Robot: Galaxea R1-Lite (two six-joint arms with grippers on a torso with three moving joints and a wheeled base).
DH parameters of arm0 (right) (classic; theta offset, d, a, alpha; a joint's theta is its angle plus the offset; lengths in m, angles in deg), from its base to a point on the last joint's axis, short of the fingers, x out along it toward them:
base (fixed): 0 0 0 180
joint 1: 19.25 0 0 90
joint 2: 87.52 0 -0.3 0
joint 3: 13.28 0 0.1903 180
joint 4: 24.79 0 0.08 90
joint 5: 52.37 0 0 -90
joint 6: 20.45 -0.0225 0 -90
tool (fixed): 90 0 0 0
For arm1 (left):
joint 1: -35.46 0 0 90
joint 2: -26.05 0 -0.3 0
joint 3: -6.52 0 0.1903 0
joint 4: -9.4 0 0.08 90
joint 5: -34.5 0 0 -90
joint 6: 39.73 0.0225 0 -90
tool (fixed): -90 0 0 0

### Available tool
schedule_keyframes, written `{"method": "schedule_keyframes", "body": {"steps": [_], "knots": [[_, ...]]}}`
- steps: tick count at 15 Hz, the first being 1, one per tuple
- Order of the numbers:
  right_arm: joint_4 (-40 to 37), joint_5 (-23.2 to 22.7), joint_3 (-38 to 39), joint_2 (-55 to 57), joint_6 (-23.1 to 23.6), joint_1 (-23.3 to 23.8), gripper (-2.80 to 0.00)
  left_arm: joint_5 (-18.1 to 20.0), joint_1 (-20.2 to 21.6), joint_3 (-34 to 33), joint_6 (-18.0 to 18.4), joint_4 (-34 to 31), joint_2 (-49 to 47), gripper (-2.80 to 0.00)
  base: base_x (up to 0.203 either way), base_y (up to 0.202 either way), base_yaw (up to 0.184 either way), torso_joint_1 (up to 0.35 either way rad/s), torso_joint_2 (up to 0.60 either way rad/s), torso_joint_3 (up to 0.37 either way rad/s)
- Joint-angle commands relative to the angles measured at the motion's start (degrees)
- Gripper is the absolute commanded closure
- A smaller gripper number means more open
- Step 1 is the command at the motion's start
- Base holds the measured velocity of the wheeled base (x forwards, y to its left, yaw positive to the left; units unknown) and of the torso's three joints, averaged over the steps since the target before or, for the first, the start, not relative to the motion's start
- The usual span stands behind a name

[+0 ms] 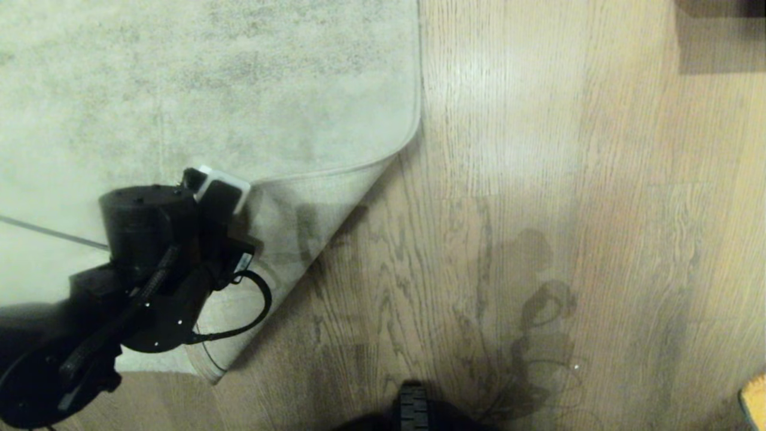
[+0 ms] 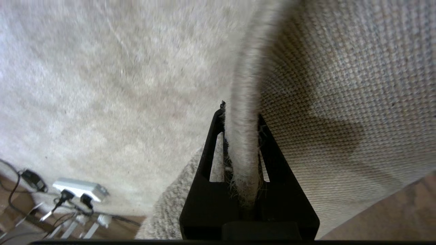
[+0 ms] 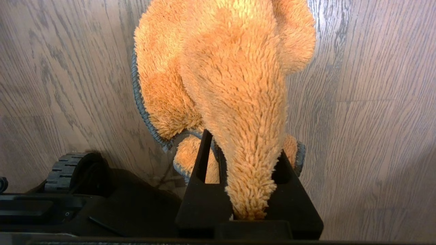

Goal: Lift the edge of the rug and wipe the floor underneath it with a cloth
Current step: Lay down the carpet

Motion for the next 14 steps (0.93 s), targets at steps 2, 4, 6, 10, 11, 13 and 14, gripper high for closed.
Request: {"method": "schedule_keyframes", "body": {"steps": [2, 4, 6, 10, 11, 13, 14], "knots": [[0.04, -0.01, 0.0, 0.11, 0.03, -0.02, 0.0, -0.2, -1.22, 1.09, 0.24, 0.35, 0.61, 0.0, 0.0, 0.0, 0.0, 0.0, 0.0, 0.0], [0.03, -0.01, 0.0, 0.11, 0.03, -0.02, 0.0, -0.2, -1.31, 1.19, 0.08, 0.35, 0.69, 0.0, 0.0, 0.0, 0.0, 0.0, 0.0, 0.0], [0.03, -0.01, 0.0, 0.11, 0.03, -0.02, 0.0, -0.11, -1.58, 1.19, -0.1, 0.44, 0.69, 0.0, 0.0, 0.0, 0.0, 0.0, 0.0, 0.0], [0.03, -0.01, 0.0, 0.11, 0.03, -0.02, 0.0, -0.2, -1.58, 0.72, -1.67, 0.35, 1.05, 0.0, 0.0, 0.0, 0.0, 0.0, 0.0, 0.0], [0.03, -0.01, 0.0, 0.11, 0.03, -0.02, 0.0, -0.11, -1.54, 0.66, -1.72, 0.35, 1.22, 0.0, 0.0, 0.0, 0.0, 0.0, 0.0, 0.0], [0.03, -0.01, 0.0, 0.11, 0.03, -0.02, 0.0, -0.11, -1.49, 0.73, -1.83, 0.35, 1.22, 0.0, 0.0, 0.0, 0.0, 0.0, 0.0, 0.0], [0.03, -0.01, 0.0, 0.11, 0.03, -0.02, 0.0, -0.02, -1.57, 0.87, -1.92, 0.35, 1.13, 0.0, 0.0, 0.0, 0.0, 0.0, 0.0, 0.0]]}}
